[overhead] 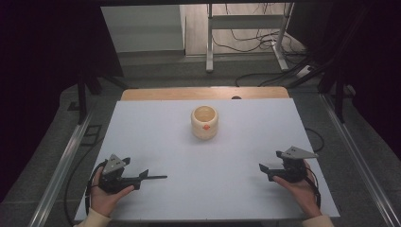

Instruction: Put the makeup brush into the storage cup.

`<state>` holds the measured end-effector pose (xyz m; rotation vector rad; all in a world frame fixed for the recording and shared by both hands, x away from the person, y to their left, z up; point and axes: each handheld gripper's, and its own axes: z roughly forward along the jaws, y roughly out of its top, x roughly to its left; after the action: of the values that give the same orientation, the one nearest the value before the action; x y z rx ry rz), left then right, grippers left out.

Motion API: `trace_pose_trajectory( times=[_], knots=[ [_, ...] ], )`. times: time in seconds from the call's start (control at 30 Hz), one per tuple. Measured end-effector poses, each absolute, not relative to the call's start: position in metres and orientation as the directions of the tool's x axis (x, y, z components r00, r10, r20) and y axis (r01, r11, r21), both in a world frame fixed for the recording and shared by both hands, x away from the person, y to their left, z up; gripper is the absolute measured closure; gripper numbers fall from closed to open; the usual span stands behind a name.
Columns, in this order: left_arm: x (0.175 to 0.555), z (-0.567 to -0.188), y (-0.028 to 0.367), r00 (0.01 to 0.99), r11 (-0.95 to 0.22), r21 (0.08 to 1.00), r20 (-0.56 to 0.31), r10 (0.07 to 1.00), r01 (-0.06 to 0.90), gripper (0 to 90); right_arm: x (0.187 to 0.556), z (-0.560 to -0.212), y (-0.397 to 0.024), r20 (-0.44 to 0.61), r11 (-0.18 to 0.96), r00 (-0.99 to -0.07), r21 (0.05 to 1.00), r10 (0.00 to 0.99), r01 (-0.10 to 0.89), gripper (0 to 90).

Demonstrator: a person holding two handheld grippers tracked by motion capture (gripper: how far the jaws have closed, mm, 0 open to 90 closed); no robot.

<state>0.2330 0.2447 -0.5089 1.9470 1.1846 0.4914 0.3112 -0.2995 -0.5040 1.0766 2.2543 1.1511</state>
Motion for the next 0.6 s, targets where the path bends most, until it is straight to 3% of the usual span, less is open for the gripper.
trace_pose_trajectory(
  times=[0.6],
  knots=[
    [0.2258, -0.5072, 0.2520, 0.492, -0.257, 0.790, -0.064, 0.868, 0.557, 15.0, 0.3073, -0.5015, -0.2979, 0.012, 0.365, -0.640, 0.814, 0.768, 0.452, 12.6]
  ],
)
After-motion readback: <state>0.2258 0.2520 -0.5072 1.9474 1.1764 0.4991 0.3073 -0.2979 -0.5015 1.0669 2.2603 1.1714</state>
